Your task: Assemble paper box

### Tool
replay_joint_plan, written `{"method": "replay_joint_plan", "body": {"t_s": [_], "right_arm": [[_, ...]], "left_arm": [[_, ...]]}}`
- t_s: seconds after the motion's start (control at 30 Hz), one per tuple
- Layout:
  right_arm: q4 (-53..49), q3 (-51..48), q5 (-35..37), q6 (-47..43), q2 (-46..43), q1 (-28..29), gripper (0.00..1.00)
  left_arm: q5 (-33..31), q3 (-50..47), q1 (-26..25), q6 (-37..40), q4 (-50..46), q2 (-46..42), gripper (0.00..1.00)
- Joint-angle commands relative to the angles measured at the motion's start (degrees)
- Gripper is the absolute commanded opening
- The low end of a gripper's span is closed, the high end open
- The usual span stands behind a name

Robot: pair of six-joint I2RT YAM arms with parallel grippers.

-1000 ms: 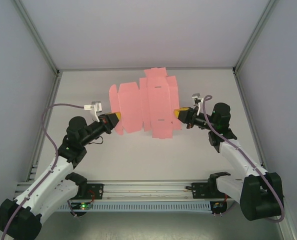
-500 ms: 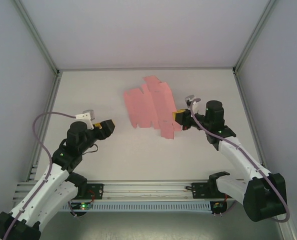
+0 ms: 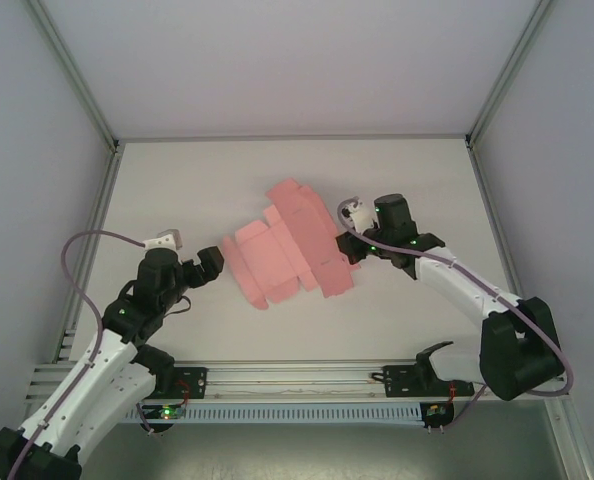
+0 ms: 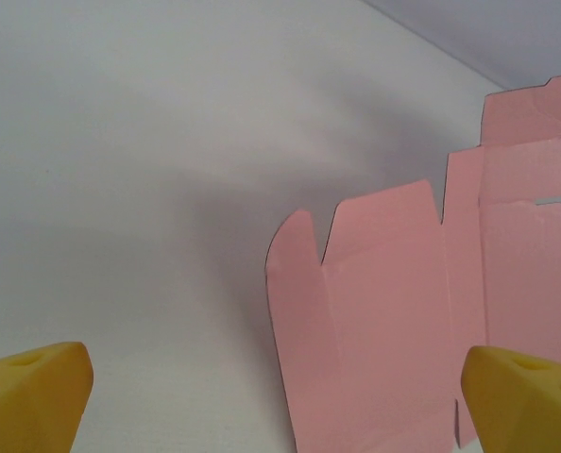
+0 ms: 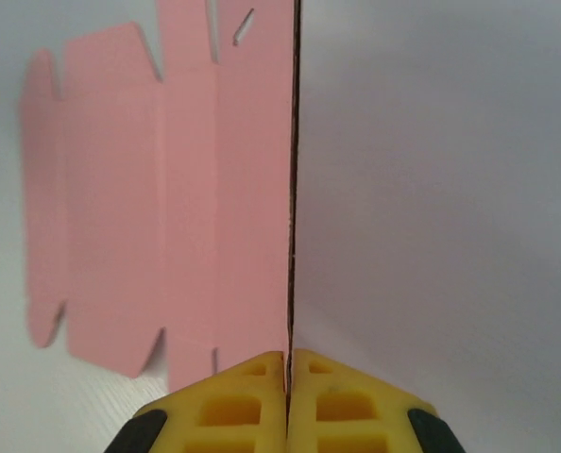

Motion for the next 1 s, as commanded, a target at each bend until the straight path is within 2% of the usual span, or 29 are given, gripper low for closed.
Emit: {"method": "replay_joint_plan", "body": {"t_s": [0.0,0.2,0.37,0.6,0.83,0.97], "right_arm": [[-4.39,3.1,9.57,-6.63,2.36,2.32,0.0],[-5.85,6.43,22.65,-11.46,6.12,6.76,0.0],[-3.82,7.42,26.88,-18.14,7.74,10.26,0.0],[8.07,3.24,35.02,-32.4,6.88,16.61,0.0],[19.37,-2.24,39.79,-45.7,7.04,21.33,0.0],[26.47,-5.14,40.92,-50.39,7.26,22.58,0.0]], "left_arm": [[-0.59,1.24,-0.63,1.29,-0.87,1.22,1.0],[-0.42,1.31,-0.65,1.54,0.01,2.46,1.0],[-0.82,1.39,-0.63,1.37,0.36,3.4,1.0],[-0.87,1.99,-0.67,1.03,0.97,5.84,1.0],[0.15,3.0,-0.63,1.41,1.87,8.27,1.0],[-0.04,3.97,-0.63,1.77,2.39,9.46,1.0]]}}
